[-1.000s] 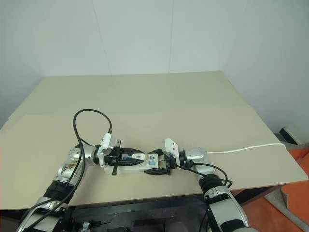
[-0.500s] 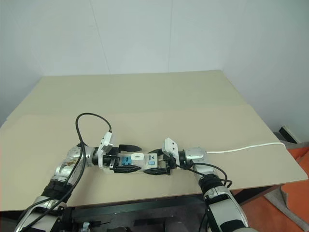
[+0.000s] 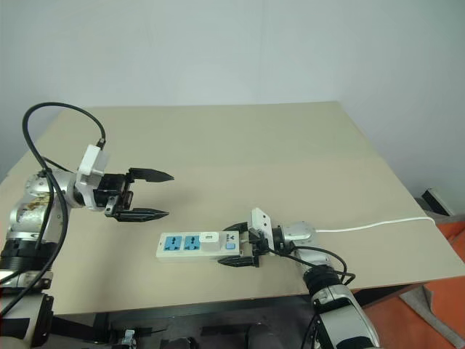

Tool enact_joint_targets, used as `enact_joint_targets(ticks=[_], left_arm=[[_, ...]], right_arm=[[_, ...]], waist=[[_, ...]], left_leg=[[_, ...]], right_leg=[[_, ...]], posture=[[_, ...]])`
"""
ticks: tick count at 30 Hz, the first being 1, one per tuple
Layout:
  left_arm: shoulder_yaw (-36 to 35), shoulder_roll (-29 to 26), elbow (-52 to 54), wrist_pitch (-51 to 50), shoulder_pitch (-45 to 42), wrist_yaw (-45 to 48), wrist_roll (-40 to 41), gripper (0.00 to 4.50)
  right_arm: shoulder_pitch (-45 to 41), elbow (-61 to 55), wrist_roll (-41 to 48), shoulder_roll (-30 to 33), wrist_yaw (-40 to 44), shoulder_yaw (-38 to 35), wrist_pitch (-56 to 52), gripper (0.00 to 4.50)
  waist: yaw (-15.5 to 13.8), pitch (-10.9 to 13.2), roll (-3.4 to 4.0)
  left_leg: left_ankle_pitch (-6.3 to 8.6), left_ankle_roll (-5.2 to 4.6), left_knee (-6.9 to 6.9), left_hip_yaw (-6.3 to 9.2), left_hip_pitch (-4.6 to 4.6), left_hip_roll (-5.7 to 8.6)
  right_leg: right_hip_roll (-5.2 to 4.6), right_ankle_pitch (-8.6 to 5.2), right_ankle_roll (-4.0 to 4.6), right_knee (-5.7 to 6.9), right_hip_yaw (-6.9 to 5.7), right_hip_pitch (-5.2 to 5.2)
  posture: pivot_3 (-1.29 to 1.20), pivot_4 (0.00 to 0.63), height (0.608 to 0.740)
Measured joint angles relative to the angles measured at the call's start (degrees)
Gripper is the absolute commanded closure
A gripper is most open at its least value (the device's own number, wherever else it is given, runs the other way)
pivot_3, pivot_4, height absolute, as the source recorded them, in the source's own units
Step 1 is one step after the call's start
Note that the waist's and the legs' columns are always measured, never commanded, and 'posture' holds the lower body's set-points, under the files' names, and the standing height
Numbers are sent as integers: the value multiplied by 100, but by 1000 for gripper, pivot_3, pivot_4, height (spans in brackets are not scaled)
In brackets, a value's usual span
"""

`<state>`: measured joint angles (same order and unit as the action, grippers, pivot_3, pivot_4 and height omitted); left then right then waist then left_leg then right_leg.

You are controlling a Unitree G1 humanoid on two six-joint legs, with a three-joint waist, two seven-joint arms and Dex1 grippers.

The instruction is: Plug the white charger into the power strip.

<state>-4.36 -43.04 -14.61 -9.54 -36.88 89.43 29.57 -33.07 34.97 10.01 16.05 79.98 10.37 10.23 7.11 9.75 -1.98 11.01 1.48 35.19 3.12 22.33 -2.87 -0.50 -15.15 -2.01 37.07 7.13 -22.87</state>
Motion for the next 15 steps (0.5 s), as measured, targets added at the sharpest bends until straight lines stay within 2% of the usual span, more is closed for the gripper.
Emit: enact_joint_targets(ticks=[2, 8, 11, 15], left_arm=[[-53, 1, 14, 65, 123, -29, -1, 0], [-202, 0, 29, 66, 614, -359, -13, 0], [-260, -15, 189, 30, 784, -508, -10, 0], [-407, -308, 473, -274, 1203, -678, 11, 0]], right_arm=[[160, -390, 68, 260, 4, -12, -182, 23], [870, -2020, 612, 1582, 88, -542, -1058, 23], [1132, -2578, 844, 1947, 67, -770, -1321, 23], [1593, -3014, 1143, 2522, -60, -1265, -1626, 23]], waist=[[-60, 8, 13], [-314, 24, 35], [-322, 24, 34], [-317, 26, 36]], left_leg=[[0, 0, 0, -3, 24, 2], [0, 0, 4, -6, 98, 6], [0, 0, 0, -8, 106, 5], [0, 0, 0, -14, 109, 5]], right_leg=[[-4, 0, 0, -1, 1, -21], [-14, 0, -1, -7, -7, -88], [-13, 0, 0, -5, -6, -100], [-15, 0, -1, -5, -1, -108]], posture=[[0, 150, 740], [0, 150, 740], [0, 150, 740], [0, 150, 740]])
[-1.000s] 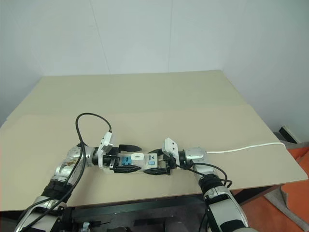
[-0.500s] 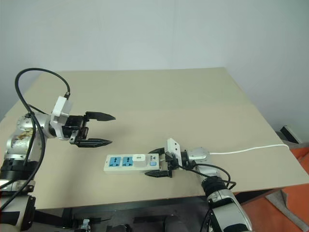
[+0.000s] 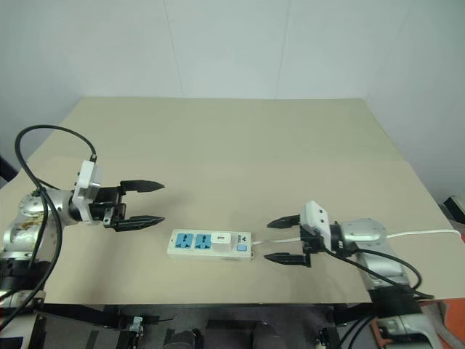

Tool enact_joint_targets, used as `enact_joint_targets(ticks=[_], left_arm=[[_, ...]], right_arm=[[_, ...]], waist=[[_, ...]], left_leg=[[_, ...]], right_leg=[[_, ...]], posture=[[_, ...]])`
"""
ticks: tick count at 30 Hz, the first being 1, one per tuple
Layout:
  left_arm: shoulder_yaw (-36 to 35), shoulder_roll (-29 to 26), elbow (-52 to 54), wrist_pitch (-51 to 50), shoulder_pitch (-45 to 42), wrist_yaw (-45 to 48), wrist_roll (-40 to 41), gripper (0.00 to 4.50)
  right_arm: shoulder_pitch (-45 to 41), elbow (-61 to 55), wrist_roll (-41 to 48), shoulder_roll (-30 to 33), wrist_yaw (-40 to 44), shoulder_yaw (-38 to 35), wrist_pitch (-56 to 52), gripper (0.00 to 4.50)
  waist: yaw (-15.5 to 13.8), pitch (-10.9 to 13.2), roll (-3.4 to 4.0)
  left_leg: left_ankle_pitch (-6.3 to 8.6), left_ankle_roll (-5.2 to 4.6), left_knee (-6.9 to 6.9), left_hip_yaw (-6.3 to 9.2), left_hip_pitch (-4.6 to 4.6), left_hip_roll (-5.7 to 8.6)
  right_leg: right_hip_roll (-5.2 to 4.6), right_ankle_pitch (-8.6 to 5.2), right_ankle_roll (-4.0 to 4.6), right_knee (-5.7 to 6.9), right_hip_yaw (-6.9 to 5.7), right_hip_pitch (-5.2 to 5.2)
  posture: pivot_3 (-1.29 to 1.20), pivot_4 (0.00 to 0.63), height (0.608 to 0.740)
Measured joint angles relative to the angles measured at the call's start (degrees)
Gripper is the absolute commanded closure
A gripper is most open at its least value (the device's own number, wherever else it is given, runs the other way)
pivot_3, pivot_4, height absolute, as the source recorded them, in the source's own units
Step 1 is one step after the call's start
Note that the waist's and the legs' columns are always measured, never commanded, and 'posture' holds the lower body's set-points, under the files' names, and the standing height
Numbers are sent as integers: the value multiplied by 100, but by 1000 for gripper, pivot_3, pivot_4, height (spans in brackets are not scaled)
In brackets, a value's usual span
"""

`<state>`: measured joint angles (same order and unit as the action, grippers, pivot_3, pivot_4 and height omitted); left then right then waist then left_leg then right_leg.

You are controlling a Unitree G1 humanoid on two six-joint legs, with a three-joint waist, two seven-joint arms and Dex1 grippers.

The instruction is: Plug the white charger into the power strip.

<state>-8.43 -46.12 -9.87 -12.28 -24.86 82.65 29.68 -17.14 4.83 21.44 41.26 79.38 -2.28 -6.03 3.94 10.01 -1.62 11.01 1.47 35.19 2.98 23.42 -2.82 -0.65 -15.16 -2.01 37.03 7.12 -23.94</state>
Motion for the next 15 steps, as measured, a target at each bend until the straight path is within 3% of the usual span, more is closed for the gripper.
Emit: enact_joint_targets(ticks=[6, 15], left_arm=[[-398, -311, 584, -421, 593, -72, 252, 0], [-429, -324, 911, -533, 884, -211, 411, 0]], right_arm=[[424, -332, 354, 495, -191, -711, -215, 23], [631, -532, 451, 567, -452, -777, -455, 23]], waist=[[-4, 1, 0], [3, 1, 0]], left_leg=[[-1, 0, 5, -1, -7, -1], [-1, 0, 10, -6, -11, 0]], right_leg=[[0, 0, -1, 5, -1, 4], [0, 1, -3, 5, 3, 10]], posture=[[0, 150, 740], [0, 150, 740]])
